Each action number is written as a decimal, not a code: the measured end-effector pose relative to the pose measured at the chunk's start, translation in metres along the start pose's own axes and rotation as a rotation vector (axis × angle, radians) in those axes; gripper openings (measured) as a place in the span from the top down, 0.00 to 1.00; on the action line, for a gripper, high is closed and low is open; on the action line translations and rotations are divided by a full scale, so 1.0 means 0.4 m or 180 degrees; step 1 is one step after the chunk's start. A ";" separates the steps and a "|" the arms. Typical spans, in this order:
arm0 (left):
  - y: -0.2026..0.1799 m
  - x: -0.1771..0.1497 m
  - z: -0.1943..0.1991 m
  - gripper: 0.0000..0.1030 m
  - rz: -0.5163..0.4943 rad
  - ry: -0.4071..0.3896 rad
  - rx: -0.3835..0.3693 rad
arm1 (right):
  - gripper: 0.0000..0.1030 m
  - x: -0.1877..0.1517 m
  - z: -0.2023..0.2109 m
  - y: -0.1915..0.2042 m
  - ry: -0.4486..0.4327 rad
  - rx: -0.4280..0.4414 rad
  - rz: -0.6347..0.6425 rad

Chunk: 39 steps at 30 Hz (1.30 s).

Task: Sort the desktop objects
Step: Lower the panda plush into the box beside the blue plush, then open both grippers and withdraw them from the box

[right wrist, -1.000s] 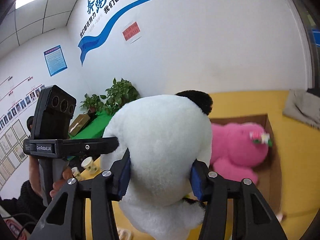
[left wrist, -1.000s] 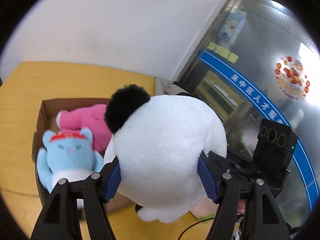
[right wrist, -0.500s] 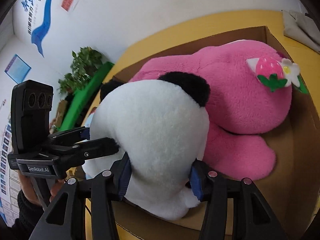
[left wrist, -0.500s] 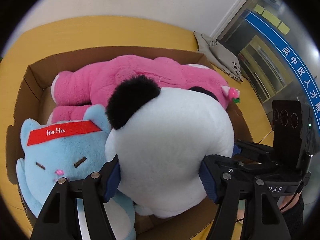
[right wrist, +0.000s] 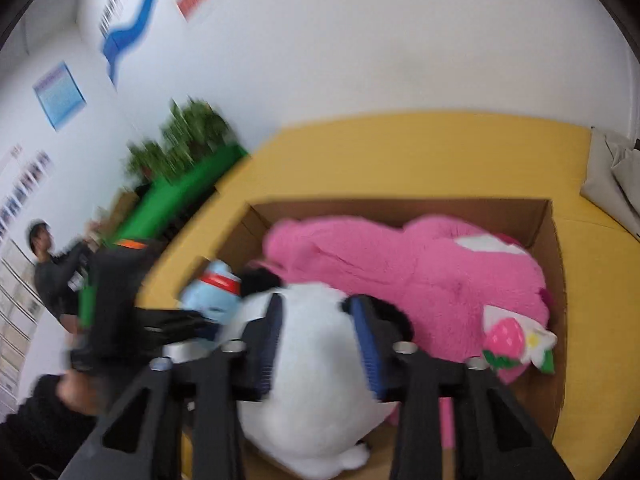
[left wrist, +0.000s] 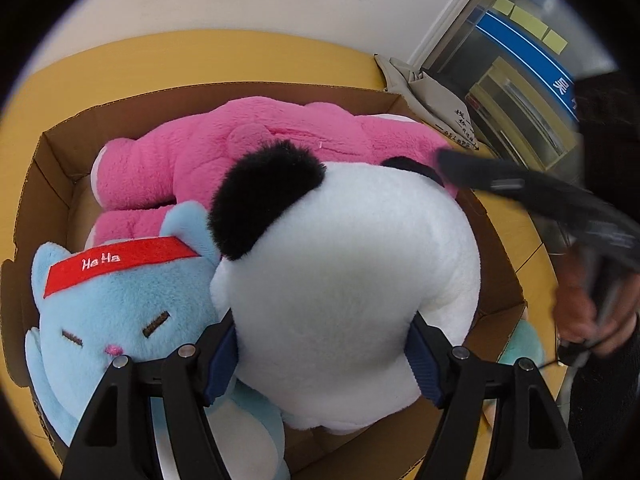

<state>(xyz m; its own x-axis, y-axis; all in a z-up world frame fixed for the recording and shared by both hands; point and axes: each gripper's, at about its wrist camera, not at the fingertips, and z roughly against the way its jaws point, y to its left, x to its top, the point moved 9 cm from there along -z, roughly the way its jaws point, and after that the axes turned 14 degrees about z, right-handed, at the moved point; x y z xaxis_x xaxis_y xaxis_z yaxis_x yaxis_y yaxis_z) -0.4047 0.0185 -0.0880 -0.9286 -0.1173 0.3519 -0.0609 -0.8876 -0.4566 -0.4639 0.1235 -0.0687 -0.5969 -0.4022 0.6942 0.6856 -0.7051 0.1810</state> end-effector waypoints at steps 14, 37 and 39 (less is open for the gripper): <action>0.000 -0.020 -0.001 0.21 -0.0269 -0.0203 0.0290 | 0.87 -0.174 -0.224 -0.050 0.0925 -0.0166 -0.0085; 0.011 -0.035 -0.048 0.16 -0.0499 0.0090 0.0456 | 0.55 -0.473 0.142 -0.127 0.1495 -0.0570 0.0142; 0.011 -0.037 -0.045 0.16 -0.0519 0.0120 0.0443 | 0.57 -0.489 0.152 -0.107 0.1485 -0.0540 0.0074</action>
<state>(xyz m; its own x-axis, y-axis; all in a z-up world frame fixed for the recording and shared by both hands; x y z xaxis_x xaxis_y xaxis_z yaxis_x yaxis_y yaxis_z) -0.3977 0.0242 -0.1099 -0.9239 0.0472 0.3798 -0.1627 -0.9467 -0.2782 -0.3512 0.2677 -0.1700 -0.7317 -0.6101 0.3039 0.6466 -0.7624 0.0263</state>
